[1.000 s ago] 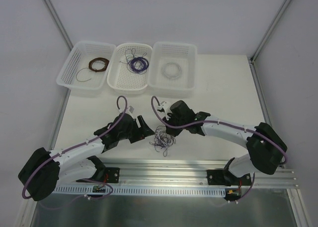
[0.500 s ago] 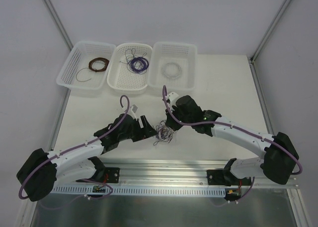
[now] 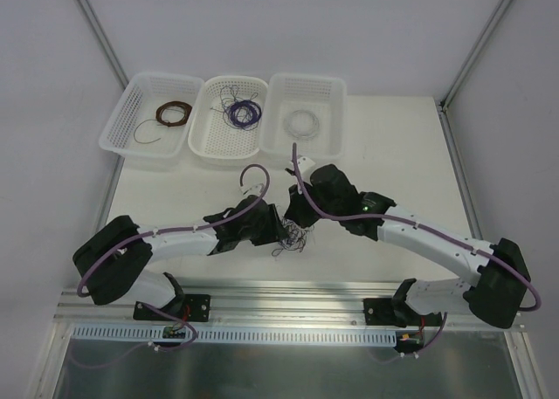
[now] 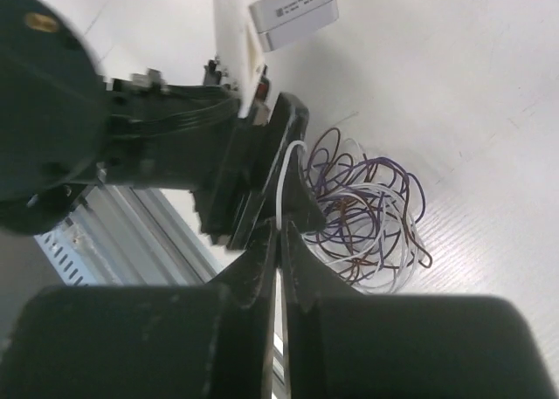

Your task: Untangle the cables

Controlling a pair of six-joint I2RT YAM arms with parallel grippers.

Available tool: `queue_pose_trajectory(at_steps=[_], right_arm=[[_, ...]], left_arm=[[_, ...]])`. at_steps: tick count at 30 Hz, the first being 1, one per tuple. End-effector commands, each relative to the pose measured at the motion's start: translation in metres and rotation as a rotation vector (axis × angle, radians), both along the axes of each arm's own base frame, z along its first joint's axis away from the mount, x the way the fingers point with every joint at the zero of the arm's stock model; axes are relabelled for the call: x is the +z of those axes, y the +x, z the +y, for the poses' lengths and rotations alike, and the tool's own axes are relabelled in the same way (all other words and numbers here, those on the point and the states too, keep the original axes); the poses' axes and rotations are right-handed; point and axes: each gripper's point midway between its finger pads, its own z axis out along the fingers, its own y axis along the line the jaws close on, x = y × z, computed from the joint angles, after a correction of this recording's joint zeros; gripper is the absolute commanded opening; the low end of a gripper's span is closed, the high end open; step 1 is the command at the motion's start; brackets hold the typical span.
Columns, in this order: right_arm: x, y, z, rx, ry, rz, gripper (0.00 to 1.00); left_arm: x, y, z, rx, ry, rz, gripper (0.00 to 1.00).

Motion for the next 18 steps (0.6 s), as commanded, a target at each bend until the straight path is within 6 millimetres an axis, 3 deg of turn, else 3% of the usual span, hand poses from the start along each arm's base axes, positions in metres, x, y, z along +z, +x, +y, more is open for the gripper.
queue_pose_trajectory(at_steps=[1, 3, 5, 8, 11, 18], right_arm=[[0.061, -0.003, -0.002, -0.011, 0.119, -0.075, 0.01], [0.071, -0.002, -0.012, -0.040, 0.114, -0.107, 0.01], [0.094, -0.004, -0.028, -0.069, 0.119, -0.144, 0.01], [0.132, -0.005, -0.055, -0.122, 0.127, -0.238, 0.01], [0.166, -0.004, -0.088, -0.201, 0.113, -0.322, 0.01], [0.211, -0.011, -0.162, -0.366, 0.073, -0.447, 0.01]], left_arm=[[-0.002, 0.020, 0.004, 0.120, 0.026, -0.036, 0.35], [-0.008, 0.020, 0.010, 0.147, 0.051, -0.029, 0.27], [-0.013, 0.022, 0.022, 0.188, 0.102, -0.028, 0.15], [-0.017, 0.024, 0.037, 0.234, 0.164, -0.030, 0.06], [-0.015, 0.026, 0.046, 0.262, 0.197, -0.044, 0.03], [-0.005, 0.043, 0.093, 0.370, 0.319, -0.078, 0.05]])
